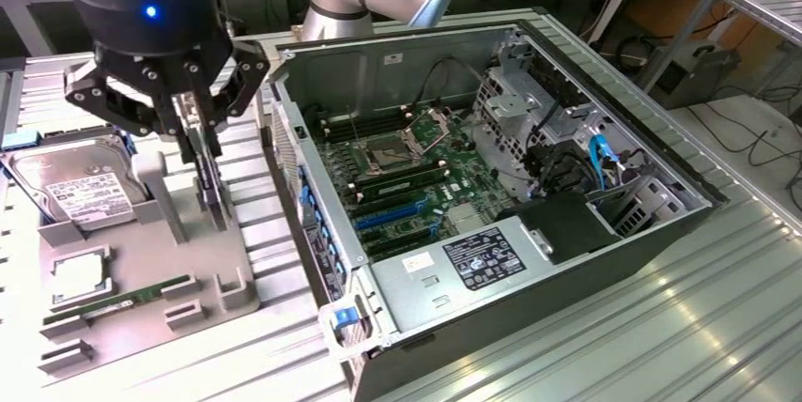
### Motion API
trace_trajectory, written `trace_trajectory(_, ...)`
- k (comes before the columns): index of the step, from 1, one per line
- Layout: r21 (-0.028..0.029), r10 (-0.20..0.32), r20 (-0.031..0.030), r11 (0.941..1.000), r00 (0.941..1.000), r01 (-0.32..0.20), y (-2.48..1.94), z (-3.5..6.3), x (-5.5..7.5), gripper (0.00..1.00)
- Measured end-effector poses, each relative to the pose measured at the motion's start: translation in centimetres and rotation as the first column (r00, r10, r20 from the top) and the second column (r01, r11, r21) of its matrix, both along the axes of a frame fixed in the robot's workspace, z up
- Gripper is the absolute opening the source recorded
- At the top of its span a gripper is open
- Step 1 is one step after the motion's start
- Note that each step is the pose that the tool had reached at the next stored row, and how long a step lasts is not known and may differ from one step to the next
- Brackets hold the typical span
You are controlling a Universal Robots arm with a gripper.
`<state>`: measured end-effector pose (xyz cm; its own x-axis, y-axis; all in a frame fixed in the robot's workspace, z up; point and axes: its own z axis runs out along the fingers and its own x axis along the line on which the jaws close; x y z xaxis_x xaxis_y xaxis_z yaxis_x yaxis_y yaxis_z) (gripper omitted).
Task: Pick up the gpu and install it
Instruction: 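Pick up the gpu and move the gpu toward the slot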
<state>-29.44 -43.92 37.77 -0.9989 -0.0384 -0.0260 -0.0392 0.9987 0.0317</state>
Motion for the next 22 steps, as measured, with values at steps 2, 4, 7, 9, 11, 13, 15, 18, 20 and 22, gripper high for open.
trace_trajectory(2,0.0001,0.000,-0.0044,1.0000,1.0000,0.000,-0.35,2.02,0.9,0.26)
trace_trajectory(4,0.0001,0.000,-0.0063,1.0000,1.0000,0.000,-0.53,2.97,1.3,0.26)
trace_trajectory(7,0.0006,0.000,-0.0104,1.0000,0.9999,0.000,-0.93,4.89,2.5,0.26)
trace_trajectory(9,0.0014,0.000,-0.0126,1.0000,0.9999,0.000,-1.14,5.79,3.1,0.26)
trace_trajectory(11,0.0028,0.000,-0.0151,1.0000,0.9999,0.000,-1.36,6.71,3.7,0.26)
trace_trajectory(13,0.0057,0.000,-0.0169,1.0000,0.9999,0.000,-1.54,7.48,4.4,0.26)
trace_trajectory(15,0.0100,0.000,-0.0182,0.9999,0.9998,0.000,-1.68,7.97,5.2,0.26)
trace_trajectory(18,0.0197,0.000,-0.0193,0.9998,0.9998,0.000,-1.89,8.32,6.9,0.26)
trace_trajectory(20,0.0245,0.000,-0.0199,0.9997,0.9998,0.000,-1.99,8.39,7.9,0.26)
trace_trajectory(22,0.0291,0.000,-0.0201,0.9996,0.9998,0.000,-2.08,8.44,8.8,0.26)
